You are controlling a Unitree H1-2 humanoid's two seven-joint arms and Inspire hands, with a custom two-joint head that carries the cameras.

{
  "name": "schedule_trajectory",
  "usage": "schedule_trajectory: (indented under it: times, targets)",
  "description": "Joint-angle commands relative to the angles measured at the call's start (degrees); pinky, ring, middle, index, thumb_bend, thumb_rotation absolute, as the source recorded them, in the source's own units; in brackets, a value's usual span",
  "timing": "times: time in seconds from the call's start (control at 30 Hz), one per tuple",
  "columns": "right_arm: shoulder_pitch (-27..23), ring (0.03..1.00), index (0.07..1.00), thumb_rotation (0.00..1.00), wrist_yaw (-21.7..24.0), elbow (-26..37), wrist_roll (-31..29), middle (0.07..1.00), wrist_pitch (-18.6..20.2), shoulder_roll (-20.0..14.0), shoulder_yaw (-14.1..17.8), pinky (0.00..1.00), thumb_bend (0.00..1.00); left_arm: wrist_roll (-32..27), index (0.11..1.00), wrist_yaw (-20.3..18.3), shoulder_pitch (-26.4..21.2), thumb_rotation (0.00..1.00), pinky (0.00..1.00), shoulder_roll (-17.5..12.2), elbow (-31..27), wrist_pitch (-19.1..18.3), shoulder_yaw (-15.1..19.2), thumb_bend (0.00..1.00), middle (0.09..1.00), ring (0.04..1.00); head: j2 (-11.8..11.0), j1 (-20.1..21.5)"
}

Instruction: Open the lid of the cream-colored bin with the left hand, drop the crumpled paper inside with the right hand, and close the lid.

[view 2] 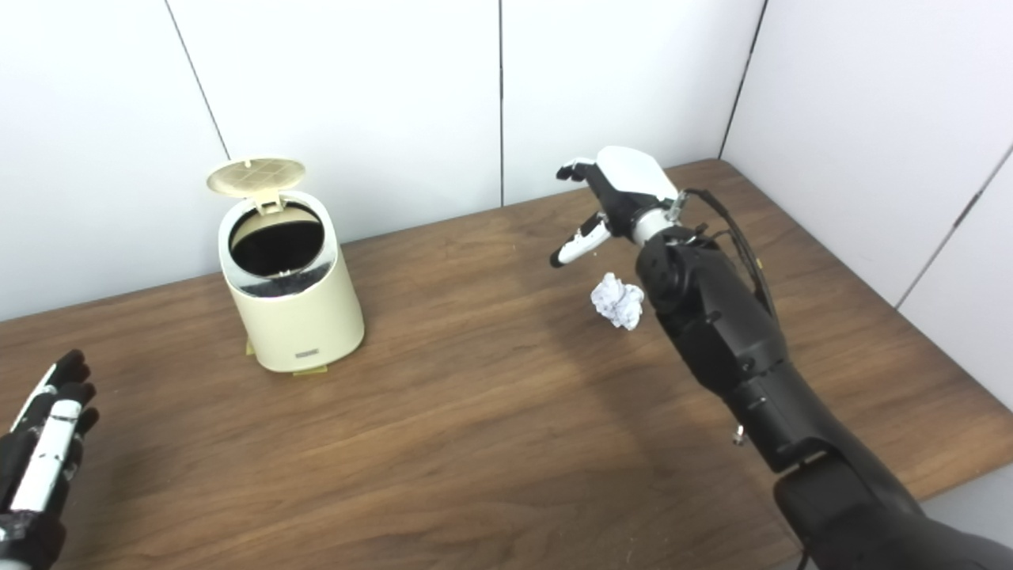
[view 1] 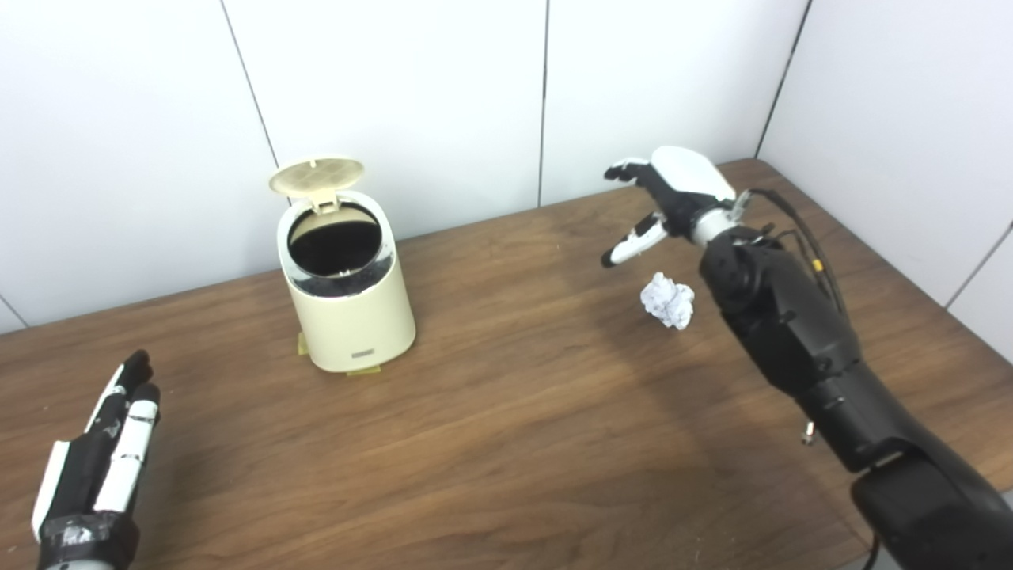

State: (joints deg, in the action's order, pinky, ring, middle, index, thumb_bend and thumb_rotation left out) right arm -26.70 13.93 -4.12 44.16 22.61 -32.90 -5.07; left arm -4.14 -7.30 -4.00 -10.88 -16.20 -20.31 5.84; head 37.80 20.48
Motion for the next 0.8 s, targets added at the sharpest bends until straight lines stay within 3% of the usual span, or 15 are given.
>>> schedule_trajectory:
  times: [0.0, 0.17, 0.47, 0.57, 0.67, 0.77]
  targets:
    - [-0.9, 0.832, 0.815, 0.29, 0.6, 2.7, 0.7, 0.845, 0.6, -2.3, 0.1, 0.71, 1.00, -0.1, 1.000, 0.5, -1.0, 0.72, 1.00, 0.0, -1.1, 2.6, 0.1, 0.39, 0.990, 0.998, -0.2, -0.1]
    - [0.8, 0.794, 0.816, 0.29, 1.5, 5.6, 0.6, 0.829, 0.6, -3.6, -0.2, 0.66, 1.00, -0.4, 1.000, 0.5, -0.8, 0.69, 1.00, 0.4, -1.2, 2.1, 0.2, 0.40, 0.991, 1.000, -1.2, -0.9]
    - [2.4, 0.751, 0.823, 0.26, 6.2, 9.8, 0.8, 0.820, 3.6, -4.6, 0.2, 0.62, 1.00, 0.1, 1.000, 0.8, -1.2, 0.72, 1.00, 0.6, -2.9, 0.7, -0.1, 0.40, 0.989, 1.000, 0.0, -0.9]
    - [2.6, 0.756, 0.810, 0.25, 10.3, 10.9, 3.2, 0.812, 4.3, -3.4, 1.7, 0.61, 1.00, -0.5, 1.000, 0.8, -1.0, 0.72, 1.00, 0.6, -2.7, 1.0, 0.5, 0.39, 0.989, 1.000, -0.2, -0.4]
    - [3.1, 0.712, 0.811, 0.24, 13.8, 12.3, 6.1, 0.775, 4.3, -1.5, 3.8, 0.53, 1.00, -0.8, 1.000, 0.4, -0.7, 0.70, 1.00, 0.3, -2.3, 1.7, 0.9, 0.40, 0.987, 0.998, -0.1, -0.1]
    - [3.6, 0.651, 0.811, 0.25, 14.8, 12.9, 7.9, 0.721, 4.3, -1.4, 3.7, 0.49, 1.00, -0.7, 1.000, 0.0, -0.5, 0.69, 1.00, -0.1, -2.3, 2.1, 1.0, 0.39, 0.987, 0.988, -0.1, 0.3]
